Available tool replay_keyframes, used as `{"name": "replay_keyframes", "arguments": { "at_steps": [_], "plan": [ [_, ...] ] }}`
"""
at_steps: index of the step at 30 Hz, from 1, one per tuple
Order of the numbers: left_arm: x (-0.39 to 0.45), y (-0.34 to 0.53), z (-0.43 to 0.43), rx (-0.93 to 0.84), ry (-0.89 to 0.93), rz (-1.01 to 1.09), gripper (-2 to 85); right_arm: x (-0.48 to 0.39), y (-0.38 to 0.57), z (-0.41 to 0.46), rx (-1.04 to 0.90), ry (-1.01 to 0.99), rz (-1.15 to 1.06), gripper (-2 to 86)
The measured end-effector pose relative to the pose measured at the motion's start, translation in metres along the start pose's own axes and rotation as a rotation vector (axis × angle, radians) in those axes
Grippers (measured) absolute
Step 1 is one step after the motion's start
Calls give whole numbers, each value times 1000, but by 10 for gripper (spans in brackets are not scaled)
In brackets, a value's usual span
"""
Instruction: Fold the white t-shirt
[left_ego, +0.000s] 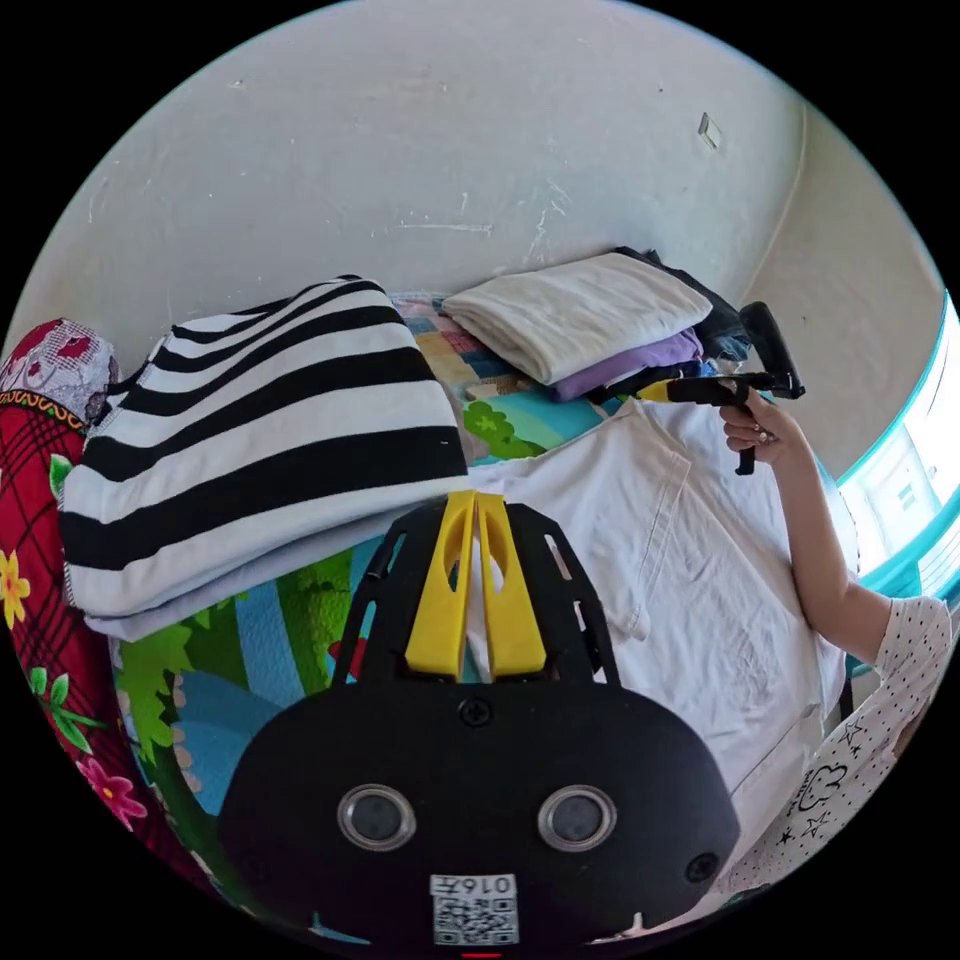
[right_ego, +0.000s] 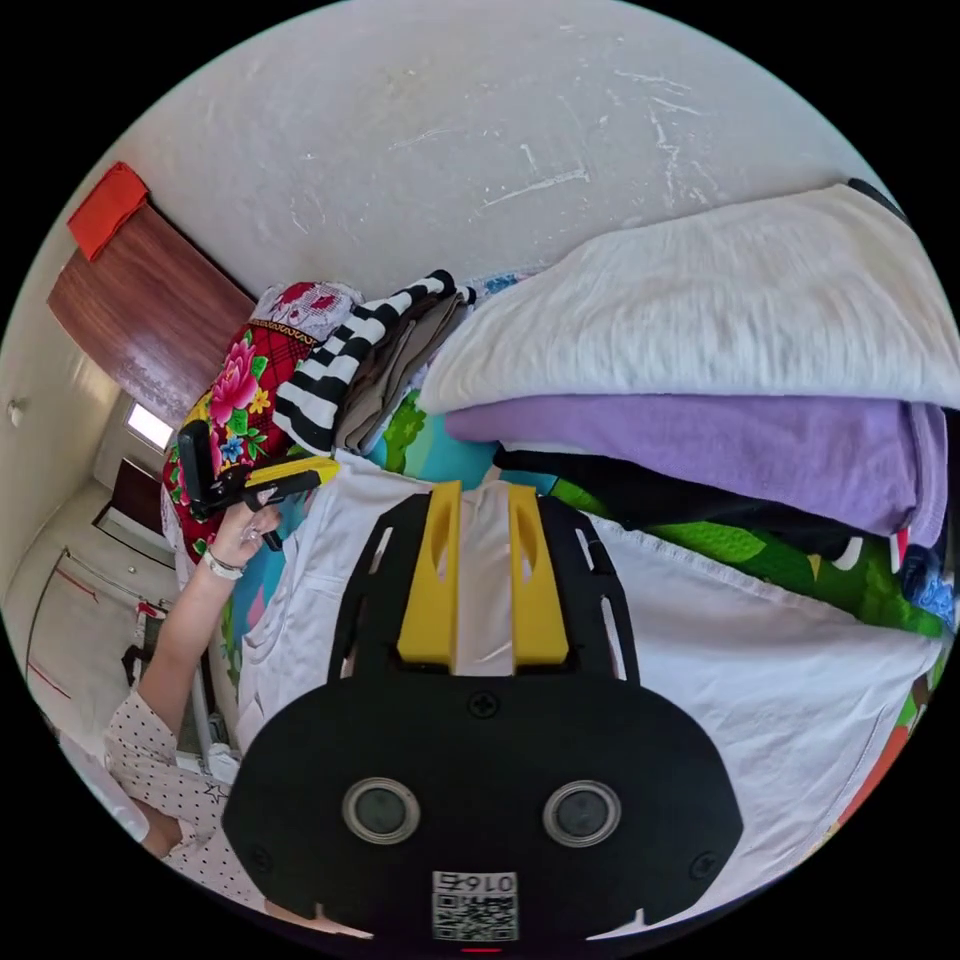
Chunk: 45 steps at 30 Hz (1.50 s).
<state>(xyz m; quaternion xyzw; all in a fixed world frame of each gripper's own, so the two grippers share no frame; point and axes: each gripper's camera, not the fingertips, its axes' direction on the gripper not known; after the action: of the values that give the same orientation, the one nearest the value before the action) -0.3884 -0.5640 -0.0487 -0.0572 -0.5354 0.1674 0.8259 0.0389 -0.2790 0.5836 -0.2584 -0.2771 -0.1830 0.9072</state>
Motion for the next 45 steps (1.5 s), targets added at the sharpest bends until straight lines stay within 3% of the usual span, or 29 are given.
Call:
{"name": "replay_keyframes", "arguments": {
  "at_steps": [3,6,8,11,15,19,21,26,30,36,42,45],
  "plan": [
    [4,29,-27,-25,-2,11,-10,-4,14,-16,39,-7,-1,56],
    [21,68,-52,-22,68,12,-10,-30,23,-9,-44,-46,-93,21],
    [37,96,-68,-23,114,19,-10,-48,32,8,-139,38,-133,6],
    [73,150,-104,34,71,92,-9,-61,47,16,-137,114,-110,-1],
    [104,228,-149,37,61,-29,-7,-83,70,-2,-99,191,-122,-3],
    [116,296,-164,-3,154,-182,16,-119,107,-73,79,153,-144,-3],
    [122,337,-173,78,175,-276,27,-152,131,-115,197,137,-210,-3],
    [122,372,-180,111,219,-385,36,-255,246,-251,717,-303,-509,-3],
    [135,377,-187,83,182,-375,30,-288,279,-303,785,-396,-524,-3],
    [166,376,-200,57,127,-309,-6,-326,354,-340,583,-242,-607,0],
    [190,382,-234,45,-9,-290,-9,-301,506,-340,378,297,-539,9],
    [200,386,-250,57,150,-296,-6,-268,584,-341,261,523,-375,34]
  ]
}}
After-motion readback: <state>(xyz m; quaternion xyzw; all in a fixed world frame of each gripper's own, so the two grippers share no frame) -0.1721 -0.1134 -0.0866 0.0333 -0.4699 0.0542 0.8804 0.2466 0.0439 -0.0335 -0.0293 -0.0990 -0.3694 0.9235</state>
